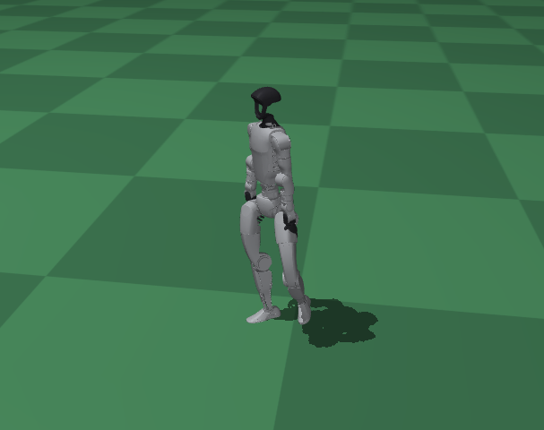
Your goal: In place motions
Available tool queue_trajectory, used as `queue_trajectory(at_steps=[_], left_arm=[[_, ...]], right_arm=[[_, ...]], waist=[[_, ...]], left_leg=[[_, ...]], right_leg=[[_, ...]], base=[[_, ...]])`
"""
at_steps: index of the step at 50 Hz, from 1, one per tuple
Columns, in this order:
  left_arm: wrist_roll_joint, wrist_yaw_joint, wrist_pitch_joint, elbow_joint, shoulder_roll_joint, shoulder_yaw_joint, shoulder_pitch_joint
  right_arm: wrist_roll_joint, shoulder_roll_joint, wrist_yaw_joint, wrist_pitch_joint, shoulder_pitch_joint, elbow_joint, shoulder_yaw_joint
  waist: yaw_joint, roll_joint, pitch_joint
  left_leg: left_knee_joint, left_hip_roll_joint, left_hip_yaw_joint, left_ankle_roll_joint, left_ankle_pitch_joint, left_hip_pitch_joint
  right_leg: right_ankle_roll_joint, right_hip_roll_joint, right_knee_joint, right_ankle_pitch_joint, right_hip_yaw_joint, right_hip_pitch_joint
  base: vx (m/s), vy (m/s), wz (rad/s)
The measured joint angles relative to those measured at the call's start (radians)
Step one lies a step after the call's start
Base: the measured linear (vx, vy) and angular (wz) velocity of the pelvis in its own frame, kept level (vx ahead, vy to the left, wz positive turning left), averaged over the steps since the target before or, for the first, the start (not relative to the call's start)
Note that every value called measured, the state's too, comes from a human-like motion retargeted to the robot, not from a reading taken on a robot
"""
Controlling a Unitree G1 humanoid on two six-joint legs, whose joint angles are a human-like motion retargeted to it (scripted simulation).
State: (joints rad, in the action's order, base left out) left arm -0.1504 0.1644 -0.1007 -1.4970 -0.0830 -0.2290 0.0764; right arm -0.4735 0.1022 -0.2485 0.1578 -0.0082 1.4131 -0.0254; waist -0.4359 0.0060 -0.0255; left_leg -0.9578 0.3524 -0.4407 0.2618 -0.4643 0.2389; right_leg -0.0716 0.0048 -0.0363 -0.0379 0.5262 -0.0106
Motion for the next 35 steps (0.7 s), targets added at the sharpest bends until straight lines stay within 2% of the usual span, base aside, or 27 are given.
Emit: queue_trajectory(at_steps=[2, 4, 7, 13, 15, 16, 19, 20, 22, 25, 29, 35], left_arm=[[0.021, -0.004, 0.005, 0.013, 0.011, -0.019, -0.009], [0.042, -0.012, 0.012, 0.030, 0.022, -0.013, -0.022], [0.036, -0.019, 0.008, 0.041, 0.030, 0.020, -0.041], [-0.037, -0.004, -0.013, 0.034, 0.035, 0.083, -0.056], [-0.057, -0.009, -0.026, 0.026, 0.036, 0.091, -0.053], [-0.062, -0.014, -0.030, 0.021, 0.036, 0.093, -0.053], [-0.073, -0.021, -0.038, 0.002, 0.036, 0.089, -0.037], [-0.080, -0.017, -0.043, -0.008, 0.034, 0.087, -0.032], [-0.102, 0.000, -0.057, -0.025, 0.031, 0.086, -0.039], [-0.118, 0.015, -0.069, -0.029, 0.017, 0.112, -0.050], [-0.113, 0.005, -0.060, -0.010, 0.013, 0.095, -0.041], [-0.059, 0.006, -0.044, 0.007, 0.011, 0.064, -0.040]], right_arm=[[0.001, 0.004, 0.007, -0.001, -0.008, 0.002, -0.011], [0.010, 0.010, 0.015, -0.003, -0.014, 0.003, 0.000], [0.017, 0.020, 0.014, -0.002, -0.026, 0.006, 0.019], [0.032, 0.025, 0.024, 0.006, -0.030, 0.024, 0.038], [0.039, 0.023, 0.027, 0.007, -0.025, 0.035, 0.039], [0.040, 0.024, 0.027, 0.008, -0.024, 0.040, 0.040], [0.029, 0.025, 0.022, 0.013, -0.014, 0.057, 0.034], [0.022, 0.022, 0.020, 0.017, -0.011, 0.063, 0.032], [0.022, 0.017, 0.026, 0.024, -0.010, 0.071, 0.041], [0.055, 0.009, 0.032, 0.009, -0.002, 0.076, 0.067], [0.032, 0.009, -0.008, 0.018, 0.015, 0.070, 0.045], [0.001, 0.005, -0.003, 0.023, 0.003, 0.047, 0.024]], waist=[[0.118, -0.017, 0.007], [0.162, -0.032, 0.017], [0.191, -0.042, 0.024], [0.221, -0.054, 0.022], [0.261, -0.074, 0.021], [0.282, -0.078, 0.022], [0.343, -0.077, 0.013], [0.345, -0.064, 0.003], [0.301, -0.057, -0.008], [0.175, -0.051, -0.008], [0.195, -0.049, -0.028], [0.189, -0.045, -0.022]], left_leg=[[-0.026, -0.022, 0.007, 0.000, -0.005, 0.005], [-0.036, -0.045, 0.053, 0.000, -0.012, 0.035], [-0.006, -0.078, 0.086, 0.000, -0.037, 0.062], [0.150, -0.206, 0.168, 0.000, -0.062, 0.102], [0.274, -0.253, 0.136, 0.000, -0.019, 0.073], [0.383, -0.271, 0.096, 0.000, 0.036, 0.011], [0.572, -0.297, -0.085, 0.000, 0.086, -0.121], [0.624, -0.295, -0.163, 0.000, 0.107, -0.169], [0.710, -0.329, -0.069, 0.000, 0.157, -0.174], [0.788, -0.351, 0.003, 0.000, 0.164, -0.250], [0.789, -0.359, 0.016, 0.000, 0.164, -0.233], [0.799, -0.359, 0.007, 0.000, 0.165, -0.242]], right_leg=[[-0.010, 0.017, 0.003, -0.003, -0.118, 0.012], [-0.021, 0.017, 0.006, 0.003, -0.155, 0.015], [-0.037, 0.017, 0.007, 0.003, -0.188, 0.013], [-0.047, -0.001, 0.001, 0.016, -0.260, -0.003], [-0.046, -0.016, -0.003, 0.020, -0.318, 0.001], [-0.057, -0.010, -0.002, 0.017, -0.347, 0.008], [-0.076, 0.008, 0.001, 0.007, -0.449, 0.032], [-0.073, 0.019, 0.001, 0.001, -0.466, 0.038], [-0.073, 0.021, 0.001, 0.002, -0.433, 0.030], [-0.059, 0.006, 0.009, -0.024, -0.290, 0.054], [-0.055, 0.007, 0.008, -0.019, -0.312, 0.043], [-0.050, 0.011, 0.003, -0.019, -0.313, 0.042]], base=[[0.07, -0.13, -2.81], [0.10, -0.10, -1.58], [0.11, -0.12, -0.72], [0.00, 0.02, -0.67], [0.06, -0.05, -1.43], [0.18, -0.32, -1.64], [0.34, -0.33, -1.67], [0.18, 0.03, -0.54], [-0.07, 0.13, 0.87], [-0.02, 0.18, 1.88], [0.00, 0.06, -0.01], [-0.06, 0.06, -0.03]])
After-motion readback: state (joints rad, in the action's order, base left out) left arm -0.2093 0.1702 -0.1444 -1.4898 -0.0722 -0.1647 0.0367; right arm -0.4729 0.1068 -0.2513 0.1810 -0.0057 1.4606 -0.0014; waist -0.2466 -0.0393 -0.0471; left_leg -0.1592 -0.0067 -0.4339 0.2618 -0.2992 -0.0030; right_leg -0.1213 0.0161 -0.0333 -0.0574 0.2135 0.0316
